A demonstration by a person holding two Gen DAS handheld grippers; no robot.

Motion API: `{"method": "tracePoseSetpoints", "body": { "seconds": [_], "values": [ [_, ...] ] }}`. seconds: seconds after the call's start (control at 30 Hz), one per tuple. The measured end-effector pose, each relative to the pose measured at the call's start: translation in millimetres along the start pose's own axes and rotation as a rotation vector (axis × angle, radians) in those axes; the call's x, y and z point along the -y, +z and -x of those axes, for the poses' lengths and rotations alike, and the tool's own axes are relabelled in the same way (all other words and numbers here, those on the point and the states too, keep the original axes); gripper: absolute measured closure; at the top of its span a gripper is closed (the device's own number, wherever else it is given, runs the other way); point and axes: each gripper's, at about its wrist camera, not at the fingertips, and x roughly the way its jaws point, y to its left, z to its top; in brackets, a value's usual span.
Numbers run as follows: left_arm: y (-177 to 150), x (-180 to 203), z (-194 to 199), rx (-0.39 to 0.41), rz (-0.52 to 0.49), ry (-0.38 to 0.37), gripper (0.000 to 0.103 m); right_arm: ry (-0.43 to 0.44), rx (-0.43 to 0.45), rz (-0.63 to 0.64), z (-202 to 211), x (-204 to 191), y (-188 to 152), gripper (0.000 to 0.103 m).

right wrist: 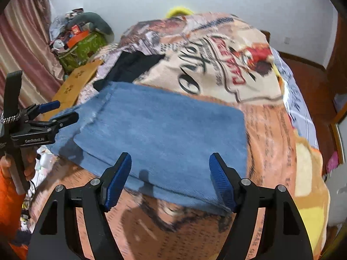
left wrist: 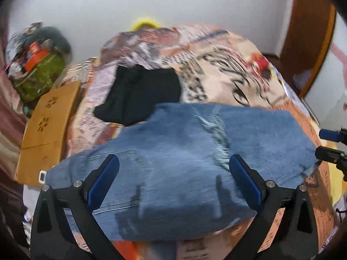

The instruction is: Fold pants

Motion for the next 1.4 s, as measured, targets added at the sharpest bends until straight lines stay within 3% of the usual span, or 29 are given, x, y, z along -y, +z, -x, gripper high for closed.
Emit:
{"method": "tracePoseSetpoints", "body": {
  "seconds": [0.17, 0.37, 0.5, 0.67, 0.87, 1.03, 1.13, 1.2, 1.23, 1.4],
  "values": [
    [-17, -63, 20, 0.036, 0.121, 0.058, 0.001, 0.023, -0.005, 0.060, -18, -31, 14, 0.026],
    [-59, -149, 21, -0.057, 0.314, 0.121, 0.001, -0.007, -0.014, 0.123, -47, -60, 13, 0.025],
    [-94, -194, 13, -0.134, 0.456, 0.122, 0.001, 0.009, -0.094, 0.115, -67, -63, 7, 0.025],
    [-133, -218, -14, -0.244, 0.585, 0.009, 0.001, 0.027, -0.118, 0.085, -70, -59, 6, 0.020],
    [-168, -219, -57, -0.342, 0.742, -0.203, 0.001, 0.002, -0.119, 0.106, -70, -64, 5, 0.018],
    [-186, -229, -85, -0.370, 0.889, -0.354, 0.001, 0.003, -0.126, 0.106, -72, -62, 6, 0.016],
    [-189, -234, -99, -0.357, 0.948, -0.396, 0.001, 0.005, -0.126, 0.105, -73, -61, 6, 0.014],
    [-180, -234, -101, -0.326, 0.923, -0.379, 0.008, 0.004, -0.126, 0.105, -73, -61, 6, 0.013],
    [-176, -234, -100, -0.308, 0.896, -0.370, 0.017, 0.005, -0.127, 0.105, -73, -61, 6, 0.013],
    [-158, -240, -90, -0.214, 0.873, -0.246, 0.046, 0.008, -0.128, 0.106, -75, -60, 6, 0.011]
  ]
}}
